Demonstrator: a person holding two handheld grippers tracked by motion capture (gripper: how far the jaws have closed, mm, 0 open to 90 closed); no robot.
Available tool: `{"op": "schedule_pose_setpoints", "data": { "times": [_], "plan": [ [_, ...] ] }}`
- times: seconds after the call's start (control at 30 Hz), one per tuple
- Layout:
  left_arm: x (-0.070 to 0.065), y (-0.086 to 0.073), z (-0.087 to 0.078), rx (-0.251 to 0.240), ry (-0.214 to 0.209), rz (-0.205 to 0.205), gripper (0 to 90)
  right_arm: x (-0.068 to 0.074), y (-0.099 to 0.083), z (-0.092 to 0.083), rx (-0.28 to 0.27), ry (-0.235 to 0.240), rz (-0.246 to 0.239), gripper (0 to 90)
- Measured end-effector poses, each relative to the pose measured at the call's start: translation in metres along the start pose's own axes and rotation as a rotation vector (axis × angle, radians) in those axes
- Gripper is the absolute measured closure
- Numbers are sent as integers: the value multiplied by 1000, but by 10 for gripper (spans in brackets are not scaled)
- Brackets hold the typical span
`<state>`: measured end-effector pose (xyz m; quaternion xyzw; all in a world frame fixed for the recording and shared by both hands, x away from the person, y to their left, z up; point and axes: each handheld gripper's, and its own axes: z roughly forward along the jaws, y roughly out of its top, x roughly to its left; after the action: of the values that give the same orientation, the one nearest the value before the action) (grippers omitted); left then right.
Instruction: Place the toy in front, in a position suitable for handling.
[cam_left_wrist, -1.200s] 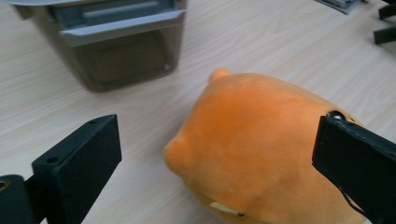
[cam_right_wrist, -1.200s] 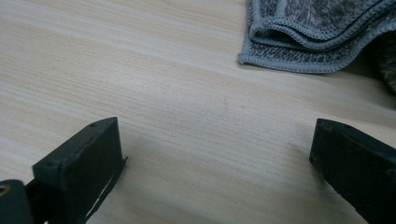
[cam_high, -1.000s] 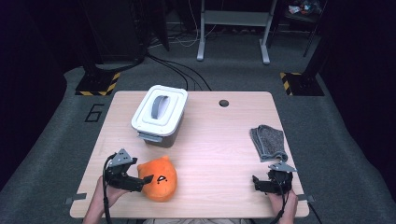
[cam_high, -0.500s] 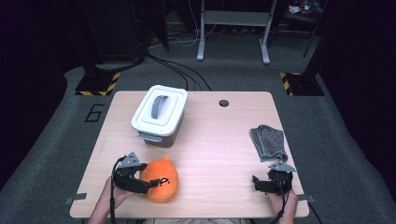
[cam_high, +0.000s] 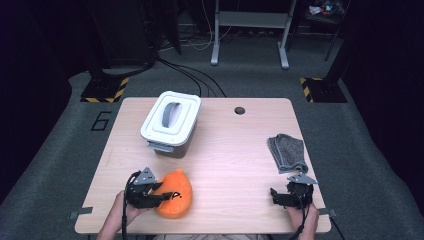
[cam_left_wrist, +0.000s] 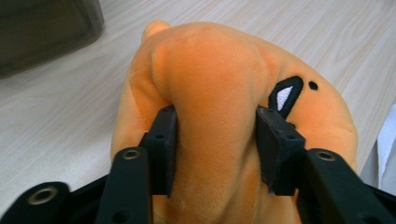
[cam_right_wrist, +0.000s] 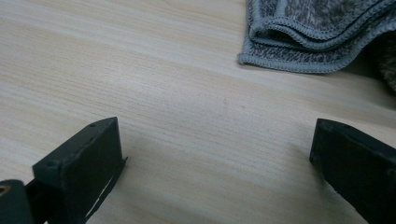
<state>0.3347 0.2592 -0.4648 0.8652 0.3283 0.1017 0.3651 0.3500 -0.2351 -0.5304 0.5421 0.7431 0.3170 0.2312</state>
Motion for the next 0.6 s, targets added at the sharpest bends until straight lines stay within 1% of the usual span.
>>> {"op": "schedule_pose_setpoints", "data": {
  "times": [0.07,0.1,0.17,0.2,0.23,0.3,0.43,0.47,0.53,0.57,0.6],
  "plan": [
    [-1,0,0,-2,6,-1,584,0,0,0,0,0,1,15],
    [-3,-1,1,-14,19,-9,598,0,0,0,0,0,1,15],
    [-5,-3,0,-28,28,-10,627,0,0,0,0,0,1,15],
    [-7,-4,1,-53,42,-15,635,0,0,0,0,0,0,15],
    [-9,-5,0,-59,49,-13,644,0,0,0,0,0,1,16],
    [-10,-7,-2,-81,42,-21,659,0,0,0,0,0,0,16],
    [-14,-7,-6,-111,46,-17,691,0,0,0,0,0,0,16],
    [-15,-7,-6,-124,52,-17,696,0,0,0,0,0,0,16],
    [-17,-6,-8,-127,41,-10,702,0,0,0,0,0,0,16],
    [-18,-5,-9,-129,35,-14,705,0,0,0,0,0,0,16],
    [-18,-4,-10,-134,38,-10,708,0,0,0,0,0,0,16]
  ]
}}
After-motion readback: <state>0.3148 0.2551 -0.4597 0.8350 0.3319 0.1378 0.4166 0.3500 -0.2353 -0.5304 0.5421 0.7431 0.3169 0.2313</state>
